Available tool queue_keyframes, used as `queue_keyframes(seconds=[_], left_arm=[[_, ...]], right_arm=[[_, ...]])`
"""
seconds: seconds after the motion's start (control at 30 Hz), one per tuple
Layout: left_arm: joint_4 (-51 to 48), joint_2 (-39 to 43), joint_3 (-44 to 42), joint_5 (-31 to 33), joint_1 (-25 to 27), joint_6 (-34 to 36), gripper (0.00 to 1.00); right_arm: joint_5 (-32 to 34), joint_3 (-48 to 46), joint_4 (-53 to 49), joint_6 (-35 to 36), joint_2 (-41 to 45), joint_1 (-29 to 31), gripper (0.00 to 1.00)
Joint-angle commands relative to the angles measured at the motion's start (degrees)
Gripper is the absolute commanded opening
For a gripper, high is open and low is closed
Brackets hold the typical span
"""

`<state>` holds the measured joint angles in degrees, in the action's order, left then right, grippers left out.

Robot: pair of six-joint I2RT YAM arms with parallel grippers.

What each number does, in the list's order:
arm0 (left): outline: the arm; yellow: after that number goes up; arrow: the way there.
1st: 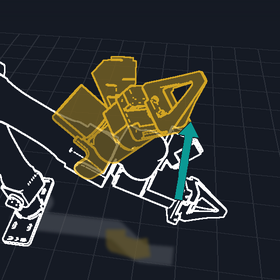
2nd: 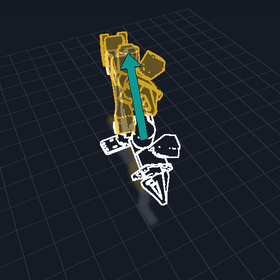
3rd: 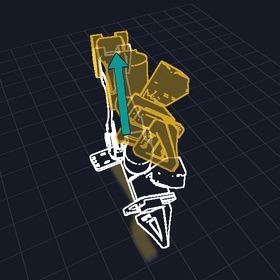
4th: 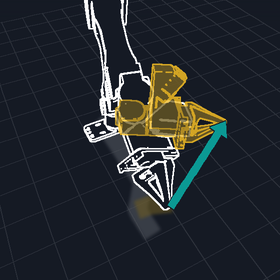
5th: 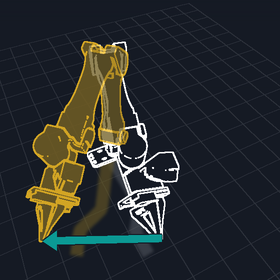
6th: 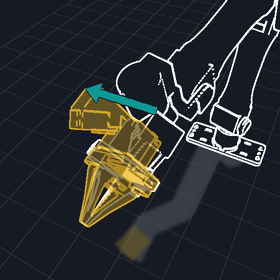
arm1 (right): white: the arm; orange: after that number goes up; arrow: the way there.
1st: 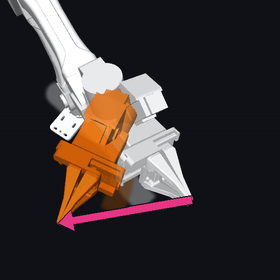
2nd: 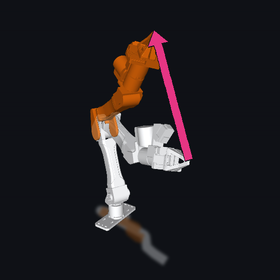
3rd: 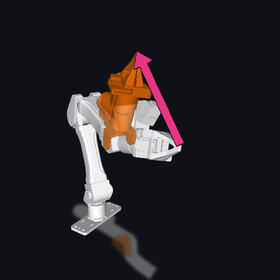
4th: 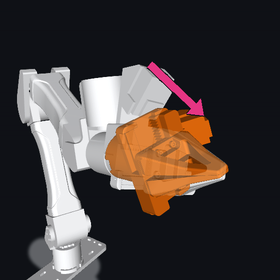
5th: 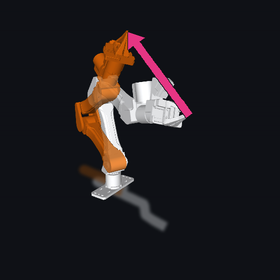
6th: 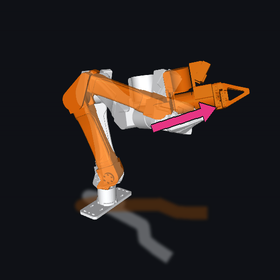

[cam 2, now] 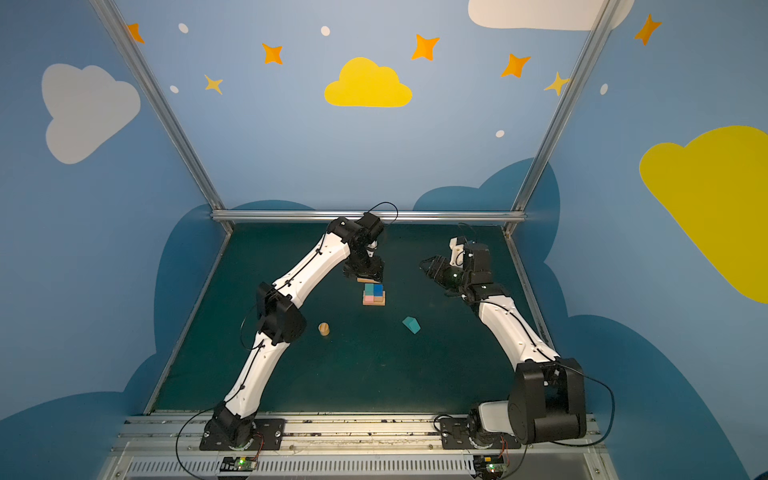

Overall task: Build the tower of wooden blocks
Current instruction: 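Carry the wooden plank with the left gripper over the tower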

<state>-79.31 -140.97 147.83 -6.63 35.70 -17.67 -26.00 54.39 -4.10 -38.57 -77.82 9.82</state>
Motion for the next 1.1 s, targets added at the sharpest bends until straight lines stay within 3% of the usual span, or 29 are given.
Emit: queue_keyframes(seconds=[0.0,0.17,1.07], left_arm=[[-2.32,-0.44,0.88,0.64,0.40,-1.62,0.60],[-1.36,-1.30,0.74,4.07,1.12,-3.24,0.60],[2.49,-4.80,0.70,4.70,1.47,-5.44,0.62]], right_arm=[[-0.37,-0.60,-0.03,0.60,1.26,-0.40,0.59],[-0.50,-0.61,-0.03,0.60,0.97,-0.55,0.59],[-1.33,-0.69,1.20,-0.05,-0.77,-0.77,0.59]])
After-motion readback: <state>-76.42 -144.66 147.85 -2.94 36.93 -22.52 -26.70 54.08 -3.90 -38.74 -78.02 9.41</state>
